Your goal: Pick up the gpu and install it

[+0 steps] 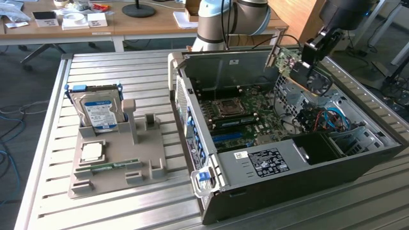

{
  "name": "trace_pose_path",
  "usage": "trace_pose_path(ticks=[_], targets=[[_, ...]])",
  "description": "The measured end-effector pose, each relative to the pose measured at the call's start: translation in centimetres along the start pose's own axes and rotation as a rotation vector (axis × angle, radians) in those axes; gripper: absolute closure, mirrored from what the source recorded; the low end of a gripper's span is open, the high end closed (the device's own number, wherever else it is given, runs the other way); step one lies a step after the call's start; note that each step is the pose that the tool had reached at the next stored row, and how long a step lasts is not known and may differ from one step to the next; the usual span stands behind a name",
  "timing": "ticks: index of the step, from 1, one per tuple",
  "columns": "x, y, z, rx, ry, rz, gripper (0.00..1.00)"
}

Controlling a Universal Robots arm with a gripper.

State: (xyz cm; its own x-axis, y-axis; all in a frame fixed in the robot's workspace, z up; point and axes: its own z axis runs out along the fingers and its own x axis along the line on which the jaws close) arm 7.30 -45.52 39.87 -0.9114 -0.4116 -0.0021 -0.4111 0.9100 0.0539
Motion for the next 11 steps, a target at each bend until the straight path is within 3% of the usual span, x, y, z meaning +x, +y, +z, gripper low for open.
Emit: trace_pose_path(ticks=[11], targets=[[0.00, 0.00, 0.06, -0.0004, 0.0108, -0.201, 0.73]])
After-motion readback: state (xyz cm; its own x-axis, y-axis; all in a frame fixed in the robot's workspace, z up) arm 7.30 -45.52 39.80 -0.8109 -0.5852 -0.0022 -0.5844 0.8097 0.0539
